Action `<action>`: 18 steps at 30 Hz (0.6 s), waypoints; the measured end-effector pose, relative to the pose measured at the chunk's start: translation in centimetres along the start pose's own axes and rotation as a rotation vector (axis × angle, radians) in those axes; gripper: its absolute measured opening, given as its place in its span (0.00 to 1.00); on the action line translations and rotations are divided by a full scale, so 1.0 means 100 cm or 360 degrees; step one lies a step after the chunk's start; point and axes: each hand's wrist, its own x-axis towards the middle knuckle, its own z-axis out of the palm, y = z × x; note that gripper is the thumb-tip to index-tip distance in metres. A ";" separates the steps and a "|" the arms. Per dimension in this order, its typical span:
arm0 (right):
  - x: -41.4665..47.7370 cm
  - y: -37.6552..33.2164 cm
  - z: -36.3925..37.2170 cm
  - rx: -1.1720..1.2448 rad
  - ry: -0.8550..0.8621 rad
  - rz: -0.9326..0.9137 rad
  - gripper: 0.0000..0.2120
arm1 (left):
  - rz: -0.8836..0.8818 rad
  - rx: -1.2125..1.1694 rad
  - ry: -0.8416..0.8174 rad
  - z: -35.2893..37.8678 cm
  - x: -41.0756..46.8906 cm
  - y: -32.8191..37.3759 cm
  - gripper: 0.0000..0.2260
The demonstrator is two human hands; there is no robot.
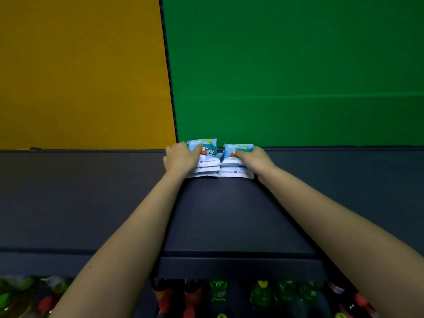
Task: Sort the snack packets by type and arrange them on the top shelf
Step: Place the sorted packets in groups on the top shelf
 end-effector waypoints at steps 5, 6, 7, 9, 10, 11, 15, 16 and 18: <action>-0.041 -0.010 -0.040 -0.0252 0.0109 -0.0141 0.22 | 0.0546 0.0001 0.0239 -0.024 -0.027 0.013 0.16; -0.056 -0.010 -0.053 -0.0294 0.0114 -0.0205 0.21 | 0.0640 -0.0042 0.0228 -0.028 -0.037 0.015 0.13; -0.072 -0.008 -0.065 -0.0348 0.0120 -0.0270 0.18 | 0.0733 -0.0078 0.0211 -0.032 -0.047 0.017 0.10; -0.106 0.002 -0.091 -0.0469 0.0190 -0.0360 0.13 | 0.0902 -0.0137 0.0148 -0.038 -0.072 0.021 0.08; -0.125 0.007 -0.102 -0.0507 0.0252 -0.0375 0.11 | 0.0978 -0.0164 0.0099 -0.038 -0.086 0.022 0.07; -0.144 0.013 -0.113 -0.0534 0.0311 -0.0384 0.10 | 0.1048 -0.0186 0.0040 -0.037 -0.099 0.022 0.06; -0.223 0.041 -0.146 -0.0636 0.0448 -0.0365 0.08 | 0.1262 -0.0267 -0.0066 -0.027 -0.157 0.021 0.08; -0.243 0.051 -0.151 -0.0670 0.0488 -0.0342 0.08 | 0.1300 -0.0269 -0.0046 -0.024 -0.173 0.021 0.08; -0.281 0.074 -0.163 -0.0716 0.0591 -0.0295 0.08 | 0.1383 -0.0237 0.0007 -0.017 -0.206 0.022 0.09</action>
